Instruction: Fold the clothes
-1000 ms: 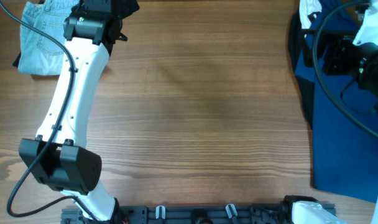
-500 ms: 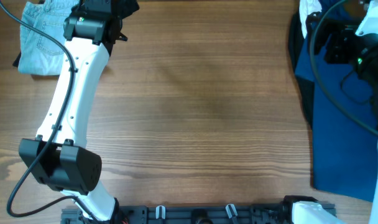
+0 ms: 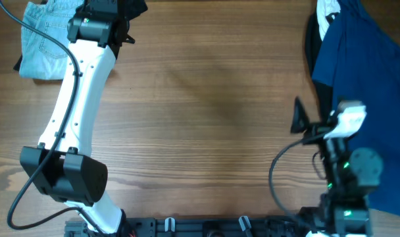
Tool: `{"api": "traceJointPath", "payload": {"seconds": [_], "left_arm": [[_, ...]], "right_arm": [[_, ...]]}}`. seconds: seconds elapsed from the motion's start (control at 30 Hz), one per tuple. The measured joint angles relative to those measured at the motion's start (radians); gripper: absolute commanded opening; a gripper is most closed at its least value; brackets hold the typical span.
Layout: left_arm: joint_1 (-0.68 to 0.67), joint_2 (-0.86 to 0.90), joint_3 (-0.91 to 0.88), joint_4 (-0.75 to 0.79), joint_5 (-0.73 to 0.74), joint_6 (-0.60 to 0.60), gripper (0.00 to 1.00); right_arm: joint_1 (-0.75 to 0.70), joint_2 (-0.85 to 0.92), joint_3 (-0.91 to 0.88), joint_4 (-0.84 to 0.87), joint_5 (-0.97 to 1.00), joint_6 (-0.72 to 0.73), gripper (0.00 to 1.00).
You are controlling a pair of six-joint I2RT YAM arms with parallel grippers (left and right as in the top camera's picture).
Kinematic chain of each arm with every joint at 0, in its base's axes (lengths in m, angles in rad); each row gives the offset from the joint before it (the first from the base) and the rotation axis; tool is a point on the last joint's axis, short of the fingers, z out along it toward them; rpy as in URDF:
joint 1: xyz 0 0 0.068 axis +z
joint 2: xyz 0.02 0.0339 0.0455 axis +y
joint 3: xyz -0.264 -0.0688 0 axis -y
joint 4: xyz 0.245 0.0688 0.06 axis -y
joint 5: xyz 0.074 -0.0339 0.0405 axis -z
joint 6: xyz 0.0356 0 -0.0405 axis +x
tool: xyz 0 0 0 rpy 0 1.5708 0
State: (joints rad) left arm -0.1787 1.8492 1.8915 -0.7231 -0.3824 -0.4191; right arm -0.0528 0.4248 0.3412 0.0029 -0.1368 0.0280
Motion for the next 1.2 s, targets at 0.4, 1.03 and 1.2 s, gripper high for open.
{"api": "traceJointPath", "payload": {"seconds": [0.4, 1.03, 1.2], "left_arm": [[0.000, 0.000, 0.000, 0.003, 0.000, 0.000, 1.00], [0.000, 0.000, 0.000, 0.003, 0.000, 0.000, 1.00], [0.000, 0.000, 0.000, -0.003, -0.001, 0.000, 1.00]], "right_arm": [[0.000, -0.375, -0.335, 0.006, 0.001, 0.031, 1.00], [0.000, -0.406, -0.335, 0.005, 0.000, 0.030, 1.00], [0.000, -0.406, -0.335, 0.005, 0.000, 0.030, 1.00]]}}
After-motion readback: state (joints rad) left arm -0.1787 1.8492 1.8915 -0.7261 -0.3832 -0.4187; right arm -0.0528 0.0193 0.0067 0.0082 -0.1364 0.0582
